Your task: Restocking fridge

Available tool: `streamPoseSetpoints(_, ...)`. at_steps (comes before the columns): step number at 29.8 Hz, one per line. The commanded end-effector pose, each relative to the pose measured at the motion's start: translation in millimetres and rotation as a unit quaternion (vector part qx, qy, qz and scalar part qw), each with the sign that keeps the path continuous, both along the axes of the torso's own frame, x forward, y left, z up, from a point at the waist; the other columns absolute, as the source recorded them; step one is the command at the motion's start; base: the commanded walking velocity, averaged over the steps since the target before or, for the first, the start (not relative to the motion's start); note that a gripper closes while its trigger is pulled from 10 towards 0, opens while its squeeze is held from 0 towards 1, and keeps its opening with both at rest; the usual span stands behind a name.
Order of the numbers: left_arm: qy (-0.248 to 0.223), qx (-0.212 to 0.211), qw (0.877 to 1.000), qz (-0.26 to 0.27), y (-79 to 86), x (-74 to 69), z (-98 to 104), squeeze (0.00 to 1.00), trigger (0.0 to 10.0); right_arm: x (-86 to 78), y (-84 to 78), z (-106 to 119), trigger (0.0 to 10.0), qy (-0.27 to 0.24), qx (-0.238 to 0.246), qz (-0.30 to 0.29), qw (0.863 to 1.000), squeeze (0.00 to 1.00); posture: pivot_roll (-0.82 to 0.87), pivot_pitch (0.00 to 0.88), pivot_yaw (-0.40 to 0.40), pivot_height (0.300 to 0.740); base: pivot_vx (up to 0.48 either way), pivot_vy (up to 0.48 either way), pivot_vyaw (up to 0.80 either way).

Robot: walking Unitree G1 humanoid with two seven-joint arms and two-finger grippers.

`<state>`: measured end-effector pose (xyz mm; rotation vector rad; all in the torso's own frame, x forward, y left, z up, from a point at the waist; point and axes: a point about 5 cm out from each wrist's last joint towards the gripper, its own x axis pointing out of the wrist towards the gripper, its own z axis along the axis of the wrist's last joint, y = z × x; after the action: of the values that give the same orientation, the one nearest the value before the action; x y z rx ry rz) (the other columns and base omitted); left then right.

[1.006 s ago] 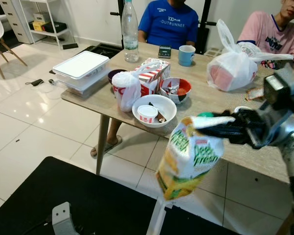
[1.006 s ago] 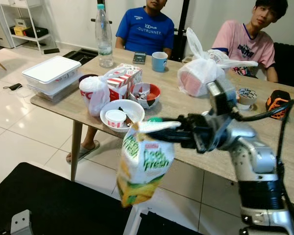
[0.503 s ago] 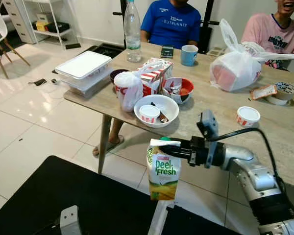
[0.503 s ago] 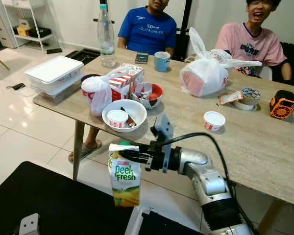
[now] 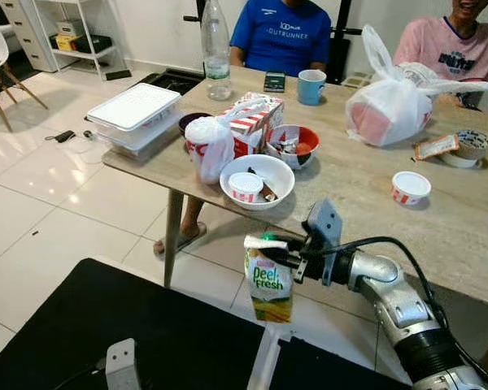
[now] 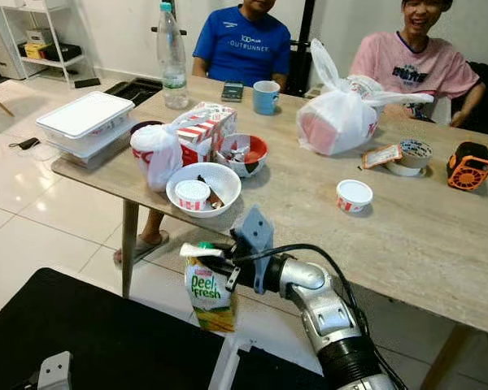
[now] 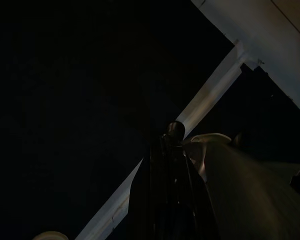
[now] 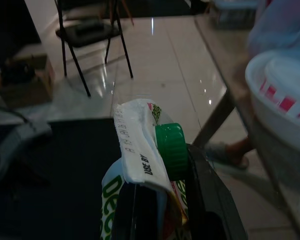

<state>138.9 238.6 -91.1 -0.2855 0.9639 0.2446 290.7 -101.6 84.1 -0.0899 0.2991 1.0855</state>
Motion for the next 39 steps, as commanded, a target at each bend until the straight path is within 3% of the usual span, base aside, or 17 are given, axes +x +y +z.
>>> streamPoseSetpoints(1, 0.011, -0.002, 1.0, -0.003, -3.4, -4.1, -3, 0.0, 10.0, -5.5, -2.5, -20, 10.0, 0.016, -0.032, -0.009, 0.999, 0.0, -0.02, 0.034, 0.008, 0.74, 0.0, 0.0, 0.0)
streamPoseSetpoints(6, 0.014, 0.0, 1.0, -0.004, -2.6, -6.2, -3, 0.0, 10.0, -8.8, -5.4, -31, 10.0, 0.026, -0.048, -0.017, 0.998, 0.0, -0.02, 0.033, 0.009, 0.74, 0.0, 0.0, 0.0)
streamPoseSetpoints(9, 0.021, 0.001, 1.0, -0.006, -2.8, -9.8, -4, 0.0, 10.0, -7.2, -11.3, -45, 10.0, 0.03, -0.076, -0.053, 0.995, 0.0, -0.02, 0.027, 0.009, 0.74, 0.0, 0.0, 0.0)
streamPoseSetpoints(10, 0.023, 0.002, 1.0, -0.004, -3.3, -10.8, -5, 0.0, 10.0, -8.8, -23.3, -66, 10.0, 0.046, -0.124, -0.103, 0.986, 0.0, -0.02, 0.029, 0.007, 0.74, 0.0, 0.0, 0.0)
streamPoseSetpoints(13, 0.023, 0.001, 1.0, -0.004, -3.4, -10.9, -5, 0.0, 10.0, -12.0, -30.1, -76, 10.0, 0.058, -0.143, -0.124, 0.98, 0.0, -0.02, 0.029, 0.007, 0.74, 0.0, 0.0, 0.0)
streamPoseSetpoints(17, 0.026, 0.001, 1.0, -0.002, -4.9, -12.6, -6, 0.0, 10.0, -31.1, -62.1, -107, 10.0, 0.107, -0.2, -0.214, 0.95, 0.0, -0.02, 0.021, 0.005, 0.74, 0.0, 0.0, 0.0)
streamPoseSetpoints(21, 0.029, 0.002, 1.0, -0.005, -5.8, -14.3, -7, 0.0, 10.0, -41.3, -75.4, -118, 10.0, 0.122, -0.221, -0.251, 0.935, 0.0, -0.01, 0.018, 0.005, 0.74, 0.0, 0.0, 0.0)
streamPoseSetpoints(23, 0.033, 0.004, 0.999, -0.004, -5.4, -16.4, -7, 0.0, 10.0, -54.1, -90.2, -128, 10.0, 0.136, -0.242, -0.287, 0.917, 0.0, -0.01, 0.006, 0.002, 0.74, 0.0, 0.0, 0.0)
streamPoseSetpoints(27, 0.035, 0.006, 0.999, -0.005, -5.2, -17.5, -8, 0.0, 10.0, -63.2, -99.6, -135, 10.0, 0.143, -0.26, -0.311, 0.903, 0.0, -0.01, 0.0, -0.001, 0.74, 0.0, 0.0, 0.0)
streamPoseSetpoints(29, 0.037, 0.01, 0.999, -0.005, -3.8, -18.0, -8, 0.0, 10.0, -74.1, -109.7, -142, 10.0, 0.155, -0.279, -0.344, 0.883, 0.0, -0.01, 0.0, -0.002, 0.74, 0.0, 0.0, 0.0)
streamPoseSetpoints(30, 0.037, 0.01, 0.999, -0.005, -3.8, -18.0, -8, 0.0, 10.0, -74.1, -109.7, -142, 10.0, 0.155, -0.279, -0.344, 0.883, 0.0, -0.01, 0.0, -0.002, 0.74, 0.0, 0.0, 0.0)
streamPoseSetpoints(32, 0.037, 0.013, 0.999, -0.005, -2.8, -17.1, -7, 0.0, 10.0, -86.1, -120.0, -148, 10.0, 0.176, -0.288, -0.379, 0.862, 0.0, -0.01, 0.0, -0.003, 0.74, 0.0, 0.0, 0.0)
streamPoseSetpoints(33, 0.037, 0.013, 0.999, -0.005, -2.8, -17.1, -7, 0.0, 10.0, -86.1, -120.0, -148, 10.0, 0.176, -0.288, -0.379, 0.862, 0.0, -0.01, 0.0, -0.003, 0.74, 0.0, 0.0, 0.0)
streamPoseSetpoints(34, 0.037, 0.014, 0.999, -0.005, -2.8, -16.7, -7, 0.0, 10.0, -93.7, -125.5, -152, 10.0, 0.191, -0.292, -0.398, 0.849, 0.0, -0.01, 0.0, -0.004, 0.74, 0.0, 0.0, 0.0)
streamPoseSetpoints(35, 0.037, 0.014, 0.999, -0.005, -2.8, -16.7, -7, 0.0, 10.0, -93.7, -125.5, -152, 10.0, 0.191, -0.292, -0.398, 0.849, 0.0, -0.01, 0.0, -0.004, 0.74, 0.0, 0.0, 0.0)
streamPoseSetpoints(38, 0.036, 0.016, 0.999, -0.001, -2.8, -15.1, -7, 0.0, 10.0, -116.5, -138.1, -162, 10.0, 0.241, -0.297, -0.447, 0.809, 0.0, -0.01, 0.0, -0.003, 0.74, 0.0, 0.0, -0.46)
streamPoseSetpoints(39, 0.036, 0.016, 0.999, -0.001, -2.8, -15.1, -7, 0.0, 10.0, -116.5, -138.1, -162, 10.0, 0.241, -0.297, -0.447, 0.809, 0.0, -0.01, 0.0, -0.003, 0.74, 0.0, 0.0, -0.77)
